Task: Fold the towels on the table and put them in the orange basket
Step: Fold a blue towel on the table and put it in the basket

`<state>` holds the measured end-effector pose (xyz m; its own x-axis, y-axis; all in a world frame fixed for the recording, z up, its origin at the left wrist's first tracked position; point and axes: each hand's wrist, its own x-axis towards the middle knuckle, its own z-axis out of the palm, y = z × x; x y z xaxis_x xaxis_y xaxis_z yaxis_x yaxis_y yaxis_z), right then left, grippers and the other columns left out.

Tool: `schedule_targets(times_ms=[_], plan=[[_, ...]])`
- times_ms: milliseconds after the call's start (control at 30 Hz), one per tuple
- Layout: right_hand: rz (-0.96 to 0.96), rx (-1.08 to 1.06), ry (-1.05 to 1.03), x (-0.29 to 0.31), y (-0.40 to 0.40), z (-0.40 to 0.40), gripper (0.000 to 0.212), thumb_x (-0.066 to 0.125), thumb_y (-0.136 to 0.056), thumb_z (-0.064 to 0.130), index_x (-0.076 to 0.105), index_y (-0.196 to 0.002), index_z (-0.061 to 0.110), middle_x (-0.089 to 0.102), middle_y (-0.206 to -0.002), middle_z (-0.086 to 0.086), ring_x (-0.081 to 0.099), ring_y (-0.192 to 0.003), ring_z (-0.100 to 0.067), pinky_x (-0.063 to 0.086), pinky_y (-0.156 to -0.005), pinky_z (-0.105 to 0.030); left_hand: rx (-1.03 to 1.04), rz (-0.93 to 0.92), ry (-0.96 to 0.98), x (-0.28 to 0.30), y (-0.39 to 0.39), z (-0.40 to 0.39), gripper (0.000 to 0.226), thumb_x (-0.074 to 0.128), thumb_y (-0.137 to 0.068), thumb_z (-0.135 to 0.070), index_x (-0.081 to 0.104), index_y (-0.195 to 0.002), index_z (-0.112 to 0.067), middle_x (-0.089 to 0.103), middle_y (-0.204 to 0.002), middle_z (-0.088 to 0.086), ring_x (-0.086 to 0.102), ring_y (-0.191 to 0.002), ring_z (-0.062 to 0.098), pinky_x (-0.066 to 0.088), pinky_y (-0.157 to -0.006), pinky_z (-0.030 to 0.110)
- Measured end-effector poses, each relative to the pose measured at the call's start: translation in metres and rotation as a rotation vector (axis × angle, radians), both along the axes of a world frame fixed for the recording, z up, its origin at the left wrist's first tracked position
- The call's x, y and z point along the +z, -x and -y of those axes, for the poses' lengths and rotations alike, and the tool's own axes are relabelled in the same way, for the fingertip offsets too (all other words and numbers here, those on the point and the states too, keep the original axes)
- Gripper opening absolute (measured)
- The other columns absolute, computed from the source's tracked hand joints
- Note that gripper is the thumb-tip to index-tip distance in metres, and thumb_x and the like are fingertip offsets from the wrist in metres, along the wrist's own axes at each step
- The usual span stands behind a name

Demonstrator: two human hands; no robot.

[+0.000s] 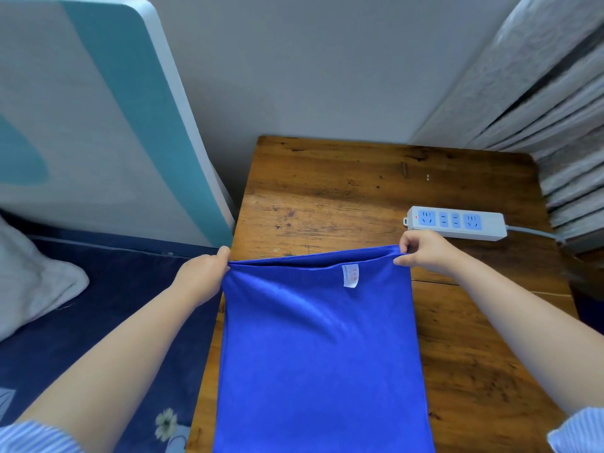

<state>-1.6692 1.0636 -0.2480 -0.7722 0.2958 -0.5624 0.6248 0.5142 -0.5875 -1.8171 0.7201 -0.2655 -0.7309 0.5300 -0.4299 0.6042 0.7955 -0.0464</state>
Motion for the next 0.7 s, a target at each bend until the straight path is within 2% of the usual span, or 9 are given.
schedule_targets(times_ms=[100,233,367,467,567,633,700], plan=[[-0.053,0.035,-0.077,-0.001,-0.003,0.001,0.025,0.066,-0.081,0.01,0.049,-0.063,0.018,0.054,-0.068,0.002,0.05,-0.064,-0.009,0.038,-0.051,-0.016,-0.056,0.0,0.087,0.002,-0.002,0.0,0.021,0.036,-0.095,-0.013,0.041,-0.115,-0.011,0.063,-0.105,0.006,0.06,-0.093,0.024,0.039,-0.062,0.031],[0.034,0.351,-0.295,0.003,-0.008,0.005,0.027,0.062,-0.085,0.016,0.047,-0.063,0.022,0.054,-0.07,0.003,0.05,-0.067,-0.012,0.038,-0.053,-0.017,-0.126,-0.006,0.182,0.005,-0.006,0.0,0.022,0.038,-0.089,-0.005,0.046,-0.109,-0.01,0.061,-0.109,0.006,0.059,-0.1,0.024,0.039,-0.066,0.029],[0.149,0.61,-0.496,-0.003,-0.014,0.015,0.013,0.057,-0.087,0.017,0.05,-0.076,0.017,0.061,-0.087,-0.005,0.051,-0.075,-0.016,0.042,-0.064,-0.026,-0.168,-0.024,0.186,0.004,-0.013,0.0,0.022,0.038,-0.088,-0.001,0.048,-0.106,-0.009,0.061,-0.109,0.006,0.059,-0.1,0.024,0.039,-0.065,0.029],[0.157,0.642,-0.565,-0.008,-0.017,0.019,0.01,0.052,-0.09,0.017,0.053,-0.08,0.017,0.063,-0.097,-0.006,0.052,-0.08,-0.017,0.044,-0.068,-0.026,-0.191,-0.046,0.173,0.003,-0.016,0.0,0.021,0.039,-0.089,-0.002,0.049,-0.105,-0.009,0.061,-0.11,0.005,0.059,-0.101,0.024,0.039,-0.066,0.029],[0.12,0.697,-0.664,-0.013,-0.02,0.023,0.017,0.044,-0.093,0.017,0.06,-0.098,0.013,0.06,-0.104,-0.006,0.055,-0.093,-0.019,0.041,-0.069,-0.025,-0.207,-0.052,0.179,0.004,-0.02,0.002,0.021,0.04,-0.089,-0.003,0.05,-0.106,-0.01,0.061,-0.11,0.004,0.058,-0.102,0.023,0.042,-0.068,0.03],[0.108,0.792,-0.726,-0.017,-0.023,0.026,0.022,0.044,-0.092,0.013,0.057,-0.11,0.012,0.057,-0.11,-0.005,0.051,-0.102,-0.02,0.04,-0.07,-0.024,-0.21,-0.052,0.186,0.004,-0.023,0.003,0.022,0.04,-0.089,-0.003,0.049,-0.107,-0.01,0.061,-0.11,0.004,0.058,-0.103,0.023,0.043,-0.069,0.03],[0.115,0.857,-0.726,-0.02,-0.025,0.031,0.024,0.046,-0.088,0.009,0.053,-0.111,0.012,0.054,-0.112,-0.005,0.049,-0.105,-0.021,0.042,-0.072,-0.025,-0.217,-0.049,0.192,0.003,-0.025,0.004,0.022,0.04,-0.089,-0.003,0.049,-0.107,-0.01,0.061,-0.11,0.004,0.058,-0.102,0.023,0.041,-0.067,0.029]])
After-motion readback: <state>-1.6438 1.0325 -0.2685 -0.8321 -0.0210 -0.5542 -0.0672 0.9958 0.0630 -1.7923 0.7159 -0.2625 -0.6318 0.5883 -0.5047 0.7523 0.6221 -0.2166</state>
